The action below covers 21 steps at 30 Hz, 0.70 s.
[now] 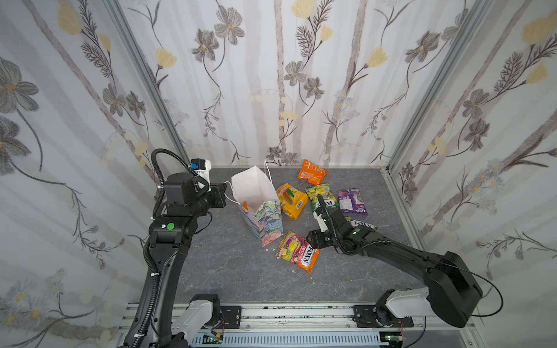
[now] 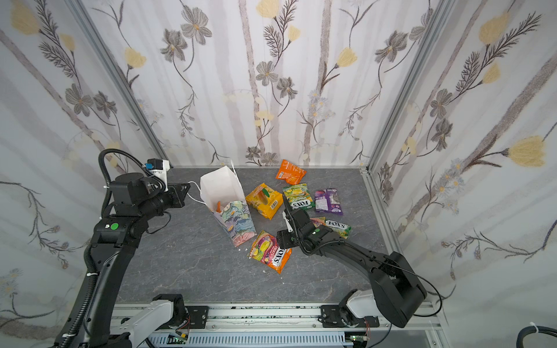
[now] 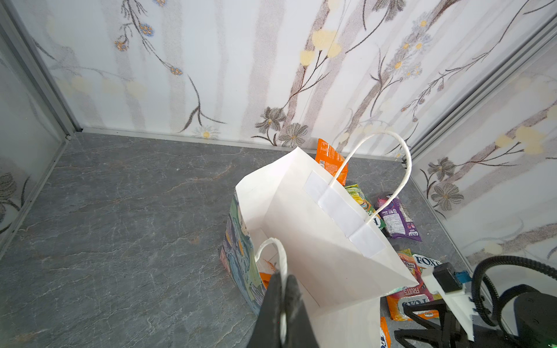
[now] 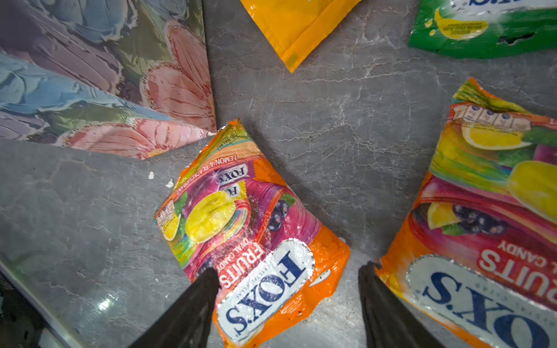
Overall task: Place the snacks into the paper bag
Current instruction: Pick up the snack at the center of the table.
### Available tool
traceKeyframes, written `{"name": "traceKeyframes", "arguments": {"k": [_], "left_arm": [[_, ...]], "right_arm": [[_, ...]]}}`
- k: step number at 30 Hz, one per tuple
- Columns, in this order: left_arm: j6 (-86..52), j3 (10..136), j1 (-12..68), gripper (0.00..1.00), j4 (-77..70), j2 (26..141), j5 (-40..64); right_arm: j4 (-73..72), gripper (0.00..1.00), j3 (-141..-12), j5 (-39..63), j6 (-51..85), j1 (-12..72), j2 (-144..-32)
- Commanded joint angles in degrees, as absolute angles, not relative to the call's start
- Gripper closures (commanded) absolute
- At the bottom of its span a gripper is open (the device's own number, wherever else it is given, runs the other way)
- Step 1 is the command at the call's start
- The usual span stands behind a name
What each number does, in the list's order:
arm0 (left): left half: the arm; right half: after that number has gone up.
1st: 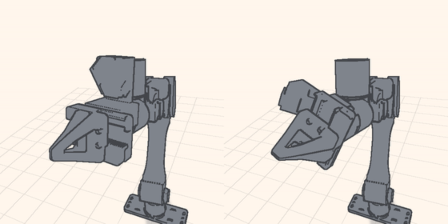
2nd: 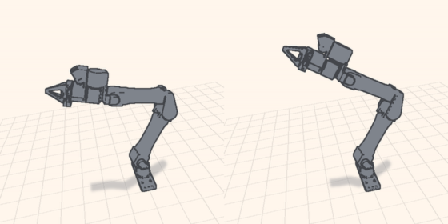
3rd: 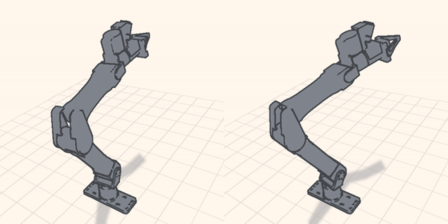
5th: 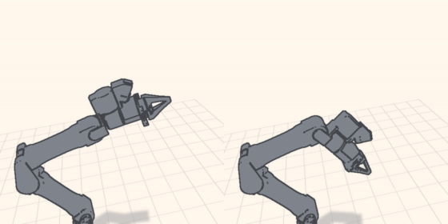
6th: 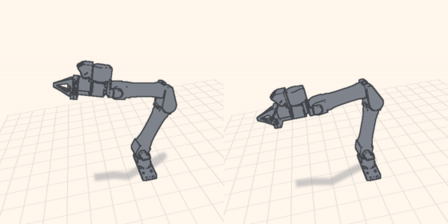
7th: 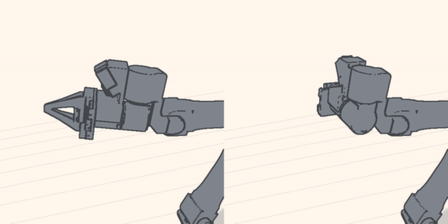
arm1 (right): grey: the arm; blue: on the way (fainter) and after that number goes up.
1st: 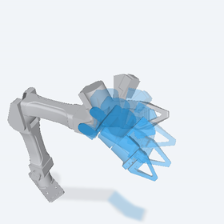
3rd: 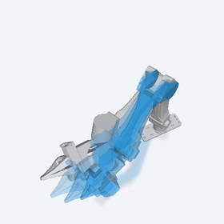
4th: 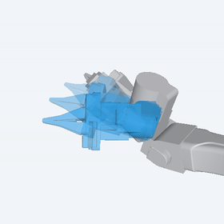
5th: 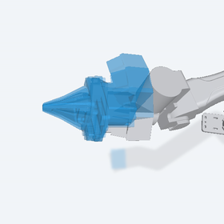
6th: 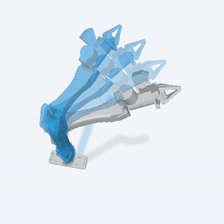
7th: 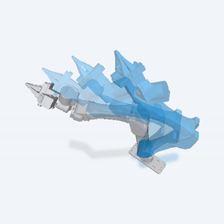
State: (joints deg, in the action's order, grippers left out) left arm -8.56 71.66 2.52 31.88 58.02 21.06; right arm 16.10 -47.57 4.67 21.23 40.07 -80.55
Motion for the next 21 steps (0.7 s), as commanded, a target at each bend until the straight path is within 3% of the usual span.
{"name": "traceKeyframes", "arguments": {"k": [1,12,21], "left_arm": [[-8.3,72.0,2.5,1.00,30.7,58.0,21.0],[-8.2,72.3,2.5,1.00,30.9,58.0,20.8],[-7.7,72.2,2.5,1.00,31.3,57.7,20.3]], "right_arm": [[18.0,0.22,-49.4,8.5,14.0,39.4,-84.0],[18.4,0.23,-51.3,17.4,8.7,36.2,-92.3],[18.5,0.25,-51.9,18.9,7.1,34.8,-97.6]]}}
